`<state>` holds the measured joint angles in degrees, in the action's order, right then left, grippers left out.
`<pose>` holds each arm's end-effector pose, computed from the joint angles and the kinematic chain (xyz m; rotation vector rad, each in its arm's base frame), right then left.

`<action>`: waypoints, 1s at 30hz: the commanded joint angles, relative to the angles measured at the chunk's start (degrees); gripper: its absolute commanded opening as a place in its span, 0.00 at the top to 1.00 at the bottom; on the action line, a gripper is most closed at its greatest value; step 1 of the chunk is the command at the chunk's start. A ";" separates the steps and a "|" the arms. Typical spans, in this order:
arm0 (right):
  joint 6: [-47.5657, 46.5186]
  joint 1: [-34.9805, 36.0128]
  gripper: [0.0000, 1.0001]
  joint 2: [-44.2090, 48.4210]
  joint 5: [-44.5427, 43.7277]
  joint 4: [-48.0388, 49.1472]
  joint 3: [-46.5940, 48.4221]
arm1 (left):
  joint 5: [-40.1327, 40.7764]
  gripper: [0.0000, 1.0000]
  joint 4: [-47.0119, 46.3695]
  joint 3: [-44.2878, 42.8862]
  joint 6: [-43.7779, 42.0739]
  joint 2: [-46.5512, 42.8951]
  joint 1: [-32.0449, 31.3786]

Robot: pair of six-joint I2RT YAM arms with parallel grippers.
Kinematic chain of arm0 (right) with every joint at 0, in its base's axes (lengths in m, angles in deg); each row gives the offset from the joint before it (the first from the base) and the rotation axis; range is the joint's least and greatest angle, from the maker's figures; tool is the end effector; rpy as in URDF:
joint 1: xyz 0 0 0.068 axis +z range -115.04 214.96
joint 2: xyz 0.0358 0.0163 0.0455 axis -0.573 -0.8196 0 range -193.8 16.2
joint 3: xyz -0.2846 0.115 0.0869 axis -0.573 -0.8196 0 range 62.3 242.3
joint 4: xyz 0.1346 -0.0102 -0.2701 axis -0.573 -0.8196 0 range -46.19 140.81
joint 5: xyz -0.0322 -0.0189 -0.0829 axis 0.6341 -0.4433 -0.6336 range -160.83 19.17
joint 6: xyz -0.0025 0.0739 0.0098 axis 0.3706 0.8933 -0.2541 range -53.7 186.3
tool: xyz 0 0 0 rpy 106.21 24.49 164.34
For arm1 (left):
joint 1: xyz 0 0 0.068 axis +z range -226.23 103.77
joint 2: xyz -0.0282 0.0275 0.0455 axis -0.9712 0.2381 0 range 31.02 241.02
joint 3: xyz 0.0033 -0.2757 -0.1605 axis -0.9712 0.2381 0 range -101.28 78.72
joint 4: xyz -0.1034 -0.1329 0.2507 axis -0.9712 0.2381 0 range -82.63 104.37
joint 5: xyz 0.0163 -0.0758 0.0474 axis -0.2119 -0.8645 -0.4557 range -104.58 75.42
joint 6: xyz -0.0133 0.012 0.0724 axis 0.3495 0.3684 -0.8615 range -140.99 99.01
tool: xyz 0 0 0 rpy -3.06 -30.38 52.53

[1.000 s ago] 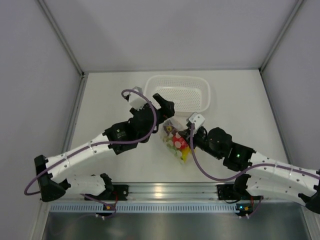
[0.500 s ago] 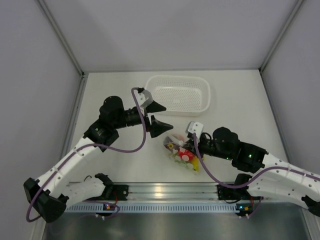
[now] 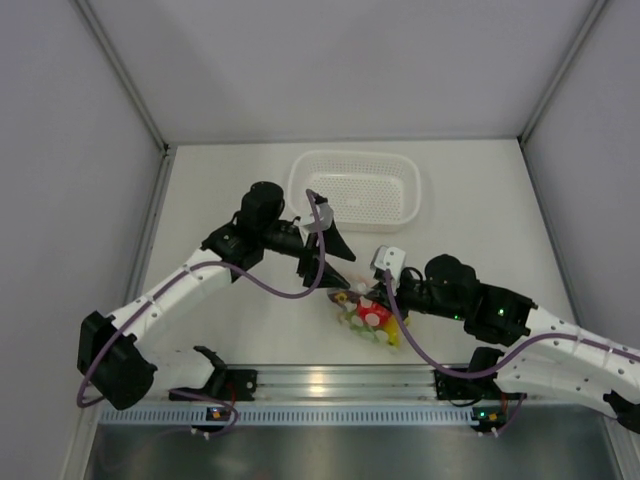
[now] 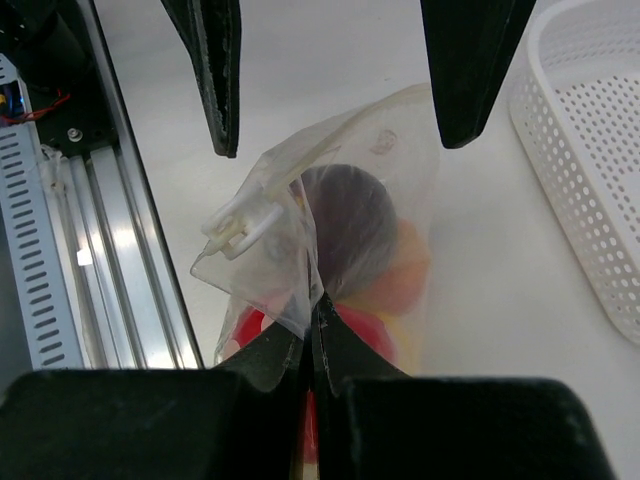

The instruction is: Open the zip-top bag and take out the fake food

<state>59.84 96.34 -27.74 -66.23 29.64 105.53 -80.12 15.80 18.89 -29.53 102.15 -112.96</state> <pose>0.0967 0.1874 0.3352 -1.1720 1.6444 0.7011 0.2122 -0.2295 0.3769 1.4224 1.3262 -1.4095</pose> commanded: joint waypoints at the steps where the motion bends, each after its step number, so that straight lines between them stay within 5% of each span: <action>1: -0.57 0.49 1.00 0.53 -0.29 3.06 3.98 | -3.02 0.29 -0.34 -0.90 -2.10 0.93 0.17; 7: 1.01 0.49 1.00 1.31 -7.58 7.01 2.66 | -2.32 0.38 -0.34 -0.03 -1.75 3.31 -0.36; 11: 1.54 0.49 1.00 1.41 -8.82 7.55 2.74 | -0.91 0.57 -0.34 0.16 -1.84 3.57 -0.71; 12: 1.62 0.49 1.00 1.32 -9.25 7.37 2.83 | 0.22 0.75 -0.34 0.07 -1.49 3.57 -0.80; 15: 1.71 0.49 1.00 1.40 -10.57 7.11 2.31 | 3.47 1.00 -0.34 -1.60 0.26 3.66 -1.06; 30: 6.02 0.31 0.93 5.27 -10.05 7.11 -1.82 | 32.31 1.00 -10.44 1.56 7.04 -6.53 -4.66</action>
<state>64.10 96.32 -23.87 -75.97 33.27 104.26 -56.40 13.53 19.26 -23.89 98.98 -117.37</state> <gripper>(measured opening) 0.050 0.013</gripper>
